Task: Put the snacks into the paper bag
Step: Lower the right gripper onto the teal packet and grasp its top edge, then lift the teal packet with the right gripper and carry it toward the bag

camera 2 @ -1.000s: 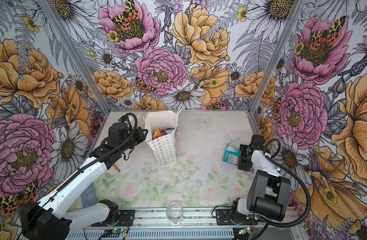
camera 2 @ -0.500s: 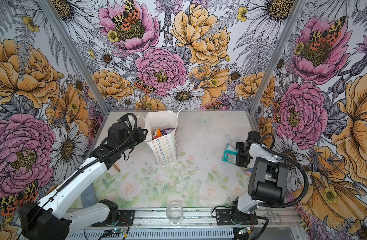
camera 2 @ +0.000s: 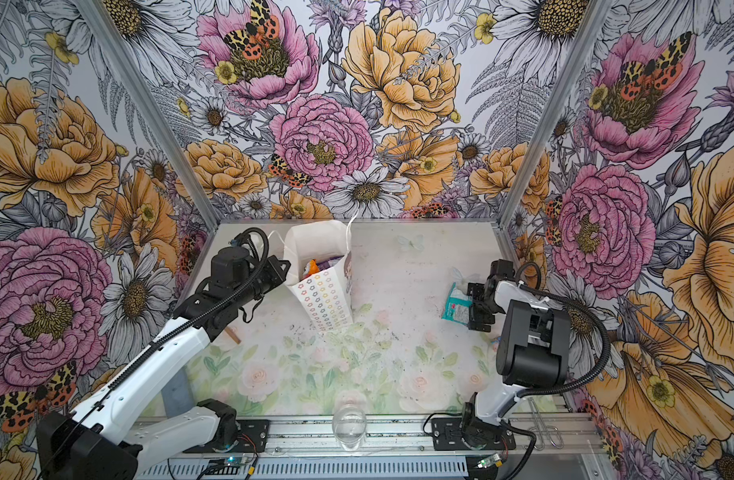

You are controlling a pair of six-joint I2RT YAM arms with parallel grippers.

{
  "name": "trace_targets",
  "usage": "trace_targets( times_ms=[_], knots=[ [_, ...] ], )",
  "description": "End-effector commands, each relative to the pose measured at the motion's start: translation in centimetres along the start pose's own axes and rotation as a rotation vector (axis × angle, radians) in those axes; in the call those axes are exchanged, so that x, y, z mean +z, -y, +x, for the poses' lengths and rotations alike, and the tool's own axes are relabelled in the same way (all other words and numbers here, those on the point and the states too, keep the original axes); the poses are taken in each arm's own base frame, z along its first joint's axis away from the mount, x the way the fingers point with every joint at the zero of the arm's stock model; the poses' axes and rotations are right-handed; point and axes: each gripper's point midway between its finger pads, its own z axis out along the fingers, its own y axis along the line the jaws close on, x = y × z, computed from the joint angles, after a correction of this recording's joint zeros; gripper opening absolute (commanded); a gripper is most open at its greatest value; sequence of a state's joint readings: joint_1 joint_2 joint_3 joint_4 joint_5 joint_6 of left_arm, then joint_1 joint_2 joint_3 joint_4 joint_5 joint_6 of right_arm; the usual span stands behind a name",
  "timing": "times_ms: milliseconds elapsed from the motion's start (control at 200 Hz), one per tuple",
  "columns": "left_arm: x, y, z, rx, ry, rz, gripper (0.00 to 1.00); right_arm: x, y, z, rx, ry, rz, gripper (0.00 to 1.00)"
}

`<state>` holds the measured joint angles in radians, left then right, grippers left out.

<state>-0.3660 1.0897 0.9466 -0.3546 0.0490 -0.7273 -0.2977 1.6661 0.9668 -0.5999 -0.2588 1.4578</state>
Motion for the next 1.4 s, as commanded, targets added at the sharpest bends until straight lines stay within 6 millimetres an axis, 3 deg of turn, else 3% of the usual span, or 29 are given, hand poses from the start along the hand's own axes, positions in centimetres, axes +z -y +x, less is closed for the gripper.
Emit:
trace_targets(
  times_ms=[0, 215, 485, 540, 696, 821, 931, 1151, 1396],
  knots=[
    [-0.8, 0.4, -1.7, 0.001, 0.07, 0.02, 0.0, 1.0, 0.1, 0.3, -0.025, -0.02, 0.025, 0.98],
    [-0.5, 0.4, -1.6, 0.001, 0.061, 0.02, 0.0, 1.3, 0.4, 0.5, -0.04, -0.025, 0.037, 0.89],
    [-0.5, 0.5, -1.5, -0.002, 0.056, 0.024, 0.0, 0.8, 0.3, 0.7, -0.071, -0.019, 0.019, 0.6],
    [-0.5, 0.4, -1.5, -0.002, 0.056, 0.024, 0.0, 0.6, 0.3, 0.8, -0.077, -0.019, 0.015, 0.5],
    [-0.5, 0.6, -1.4, -0.003, 0.054, 0.028, 0.0, 0.1, 0.1, 1.0, -0.098, -0.023, -0.003, 0.1],
    [-0.5, 0.7, -1.4, -0.001, 0.056, 0.031, 0.0, -0.6, -0.1, 1.1, -0.111, -0.018, -0.025, 0.01],
    [-0.5, 0.8, -1.2, 0.0, 0.051, 0.032, 0.0, -1.7, -0.7, 1.3, -0.135, -0.006, -0.06, 0.0],
    [-0.4, 1.1, -1.1, 0.003, 0.049, 0.038, 0.0, -6.7, -4.7, 1.8, -0.308, 0.102, -0.218, 0.0],
    [-0.5, 1.5, -1.0, 0.007, 0.049, 0.045, 0.0, -16.0, -10.3, 4.9, -0.548, 0.262, -0.462, 0.0]
  ],
)
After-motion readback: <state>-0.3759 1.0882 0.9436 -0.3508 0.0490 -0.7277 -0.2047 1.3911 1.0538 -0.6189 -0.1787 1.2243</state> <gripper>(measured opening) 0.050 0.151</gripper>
